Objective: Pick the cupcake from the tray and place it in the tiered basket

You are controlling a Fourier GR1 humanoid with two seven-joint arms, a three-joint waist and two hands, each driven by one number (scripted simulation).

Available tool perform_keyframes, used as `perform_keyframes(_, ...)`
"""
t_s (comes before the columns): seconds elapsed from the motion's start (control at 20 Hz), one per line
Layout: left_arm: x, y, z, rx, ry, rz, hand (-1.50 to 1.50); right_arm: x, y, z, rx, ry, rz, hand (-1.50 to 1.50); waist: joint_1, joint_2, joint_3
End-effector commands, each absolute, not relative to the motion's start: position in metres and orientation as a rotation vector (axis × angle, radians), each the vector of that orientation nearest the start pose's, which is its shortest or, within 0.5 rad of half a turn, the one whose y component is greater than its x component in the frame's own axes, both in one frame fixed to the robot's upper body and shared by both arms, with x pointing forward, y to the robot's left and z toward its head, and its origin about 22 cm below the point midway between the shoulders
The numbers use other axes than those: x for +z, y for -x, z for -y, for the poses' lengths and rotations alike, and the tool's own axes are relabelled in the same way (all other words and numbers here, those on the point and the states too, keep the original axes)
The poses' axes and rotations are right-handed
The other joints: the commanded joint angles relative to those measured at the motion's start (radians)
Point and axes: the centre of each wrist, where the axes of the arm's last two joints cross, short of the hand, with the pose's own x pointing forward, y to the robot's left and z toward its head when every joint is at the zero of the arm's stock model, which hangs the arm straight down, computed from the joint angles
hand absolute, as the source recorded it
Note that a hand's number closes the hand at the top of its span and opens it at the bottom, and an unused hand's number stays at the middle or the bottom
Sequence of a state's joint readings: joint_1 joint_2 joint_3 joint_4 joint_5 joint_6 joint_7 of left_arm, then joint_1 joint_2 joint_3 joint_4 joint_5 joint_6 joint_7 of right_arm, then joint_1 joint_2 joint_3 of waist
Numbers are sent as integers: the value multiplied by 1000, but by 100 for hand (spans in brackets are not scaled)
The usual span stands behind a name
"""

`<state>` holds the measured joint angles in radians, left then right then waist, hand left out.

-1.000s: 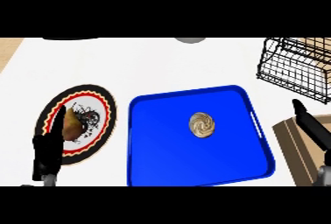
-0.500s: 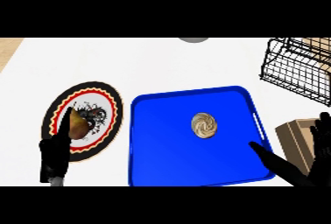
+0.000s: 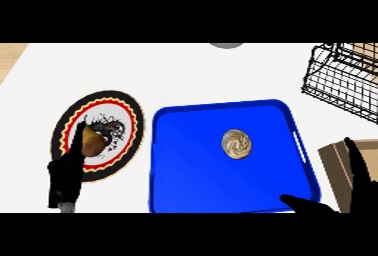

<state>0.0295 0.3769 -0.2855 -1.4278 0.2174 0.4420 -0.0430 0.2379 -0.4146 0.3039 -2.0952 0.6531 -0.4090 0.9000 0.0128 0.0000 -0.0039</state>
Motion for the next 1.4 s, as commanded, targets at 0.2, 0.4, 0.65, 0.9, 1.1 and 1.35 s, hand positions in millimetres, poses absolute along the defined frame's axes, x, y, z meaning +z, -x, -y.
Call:
perform_keyframes(0.2,-43,-219,-258,-34,-261,1304,0,116,-187,179,230,1036,955,-150,14,6,-5)
perform_keyframes(0.4,-54,-213,-242,-50,-240,1304,0,116,-210,156,298,1092,898,-150,7,5,-2)
perform_keyframes(0.65,-48,-217,-242,-48,-243,1312,0,99,-223,126,401,1108,758,-150,1,4,-1)
perform_keyframes(0.9,-46,-211,-239,-21,-262,1311,0,94,-235,110,433,1107,654,-150,-1,0,1)
perform_keyframes(1.1,-51,-204,-252,-30,-239,1314,0,92,-256,98,438,1074,662,-150,18,4,1)
perform_keyframes(1.35,-41,-220,-242,-37,-262,1322,0,96,-271,92,485,1061,653,-150,4,2,3)
